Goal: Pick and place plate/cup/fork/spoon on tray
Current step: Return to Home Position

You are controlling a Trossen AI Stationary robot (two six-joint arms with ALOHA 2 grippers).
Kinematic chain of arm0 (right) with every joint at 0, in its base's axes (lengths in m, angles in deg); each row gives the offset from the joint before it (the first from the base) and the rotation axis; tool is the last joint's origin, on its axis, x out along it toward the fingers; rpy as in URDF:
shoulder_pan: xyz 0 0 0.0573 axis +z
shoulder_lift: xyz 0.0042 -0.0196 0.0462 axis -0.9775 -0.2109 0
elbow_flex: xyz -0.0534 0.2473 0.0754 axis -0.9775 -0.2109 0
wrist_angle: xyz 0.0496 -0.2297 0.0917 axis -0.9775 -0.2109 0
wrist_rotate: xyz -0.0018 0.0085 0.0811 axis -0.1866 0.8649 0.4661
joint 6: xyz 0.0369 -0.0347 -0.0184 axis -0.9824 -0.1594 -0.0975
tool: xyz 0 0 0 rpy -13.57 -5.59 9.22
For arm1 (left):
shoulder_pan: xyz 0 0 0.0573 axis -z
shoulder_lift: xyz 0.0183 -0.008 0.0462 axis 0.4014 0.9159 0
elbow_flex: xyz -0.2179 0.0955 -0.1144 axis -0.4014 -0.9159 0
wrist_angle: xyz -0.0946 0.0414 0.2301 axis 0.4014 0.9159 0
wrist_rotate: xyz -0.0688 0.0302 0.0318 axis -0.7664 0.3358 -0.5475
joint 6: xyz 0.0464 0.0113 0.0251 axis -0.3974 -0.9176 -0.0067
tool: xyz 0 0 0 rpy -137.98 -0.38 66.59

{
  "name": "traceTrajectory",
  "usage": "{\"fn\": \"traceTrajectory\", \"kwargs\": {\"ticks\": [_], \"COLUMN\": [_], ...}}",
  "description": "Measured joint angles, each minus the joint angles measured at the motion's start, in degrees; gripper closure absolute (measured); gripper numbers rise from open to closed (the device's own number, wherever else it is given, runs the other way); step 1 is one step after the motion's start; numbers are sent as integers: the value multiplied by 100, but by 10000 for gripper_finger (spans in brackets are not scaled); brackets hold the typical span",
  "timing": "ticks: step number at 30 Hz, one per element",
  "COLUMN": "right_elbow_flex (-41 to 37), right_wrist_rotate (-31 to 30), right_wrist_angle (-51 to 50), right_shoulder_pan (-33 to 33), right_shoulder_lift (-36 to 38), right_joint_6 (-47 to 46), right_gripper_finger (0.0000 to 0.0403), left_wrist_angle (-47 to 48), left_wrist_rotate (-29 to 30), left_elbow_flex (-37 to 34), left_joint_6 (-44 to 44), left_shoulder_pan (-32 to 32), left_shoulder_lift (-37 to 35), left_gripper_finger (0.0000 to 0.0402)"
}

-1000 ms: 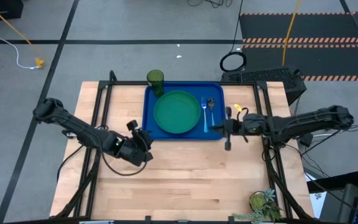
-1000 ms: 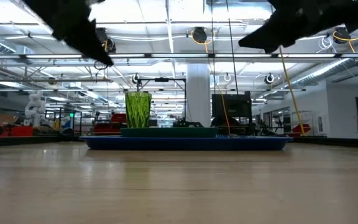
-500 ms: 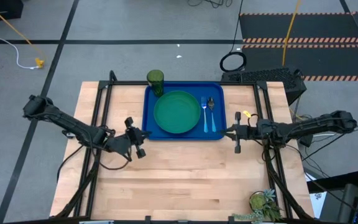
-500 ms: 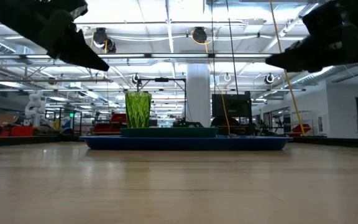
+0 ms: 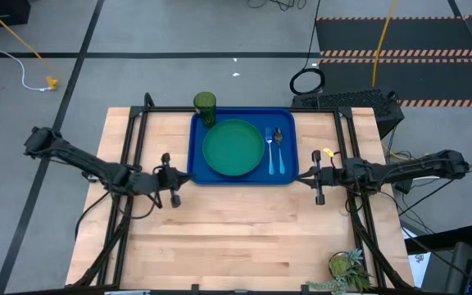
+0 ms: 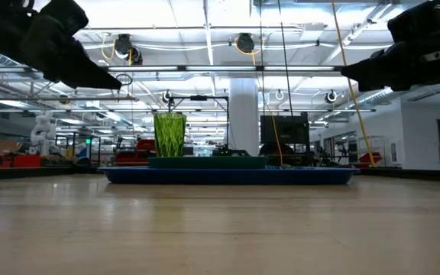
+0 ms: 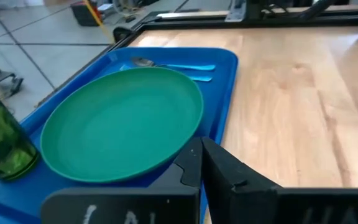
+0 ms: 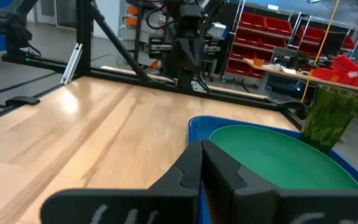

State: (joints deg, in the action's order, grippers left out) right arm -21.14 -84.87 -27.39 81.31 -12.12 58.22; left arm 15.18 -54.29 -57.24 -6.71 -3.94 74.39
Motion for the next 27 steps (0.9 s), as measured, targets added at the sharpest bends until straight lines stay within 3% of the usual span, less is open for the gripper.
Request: {"fn": "traceTrajectory", "kwargs": {"ticks": [8,14,27], "right_elbow_flex": [-6,-9,-20], "right_wrist_rotate": [2,127,278], "right_wrist_angle": [-254,-481,-1862], "right_shoulder_pan": [0,-2,-2], "right_shoulder_lift": [442,1024,2556], "right_joint_6": [184,229,167], "right_gripper_finger": [403,403,403], "left_wrist_angle": [0,5,9], "left_wrist_rotate": [-97,-286,-383], "left_elbow_flex": [-267,-436,-553], "left_joint_6": [-196,-173,-130], "left_shoulder_pan": [0,0,0], "left_shoulder_lift": [-672,-1115,-1324], "left_gripper_finger": [383,397,388]}}
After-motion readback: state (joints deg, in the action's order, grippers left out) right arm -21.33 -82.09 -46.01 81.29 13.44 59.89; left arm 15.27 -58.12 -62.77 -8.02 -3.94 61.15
